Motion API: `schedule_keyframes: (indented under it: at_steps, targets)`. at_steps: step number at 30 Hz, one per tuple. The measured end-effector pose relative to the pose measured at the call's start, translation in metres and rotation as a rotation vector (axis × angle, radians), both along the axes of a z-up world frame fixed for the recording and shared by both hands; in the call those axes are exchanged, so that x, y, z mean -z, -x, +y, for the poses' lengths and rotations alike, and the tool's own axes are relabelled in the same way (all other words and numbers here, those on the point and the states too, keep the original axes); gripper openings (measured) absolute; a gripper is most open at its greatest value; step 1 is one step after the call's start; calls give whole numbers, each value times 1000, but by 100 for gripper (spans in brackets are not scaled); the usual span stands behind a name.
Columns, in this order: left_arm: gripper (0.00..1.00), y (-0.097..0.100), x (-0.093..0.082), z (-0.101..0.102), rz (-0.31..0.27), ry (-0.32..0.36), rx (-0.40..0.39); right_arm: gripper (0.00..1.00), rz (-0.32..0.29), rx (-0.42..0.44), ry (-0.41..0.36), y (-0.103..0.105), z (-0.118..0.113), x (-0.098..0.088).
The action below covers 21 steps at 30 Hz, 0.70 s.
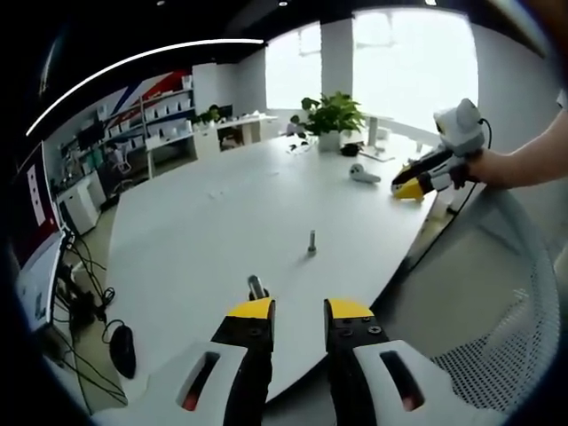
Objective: Place the washer onto the threaded stud by aligning its center hole with the stud, sliding it down to the base, and recovering from edge contact or off-axis alignment until the washer reaches the visible bottom stop.
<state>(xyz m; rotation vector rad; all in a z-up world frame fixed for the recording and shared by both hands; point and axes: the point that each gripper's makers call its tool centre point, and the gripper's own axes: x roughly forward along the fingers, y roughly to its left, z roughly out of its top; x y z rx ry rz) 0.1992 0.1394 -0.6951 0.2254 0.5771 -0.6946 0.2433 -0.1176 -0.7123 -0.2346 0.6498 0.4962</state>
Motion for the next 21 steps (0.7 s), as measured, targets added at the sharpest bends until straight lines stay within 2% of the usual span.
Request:
schedule_keyframes:
  at_steps: [21]
  targets:
    - [20,-2,-1,1,-9,-8,-7,30,-5,-2,-8,-1,0,-2]
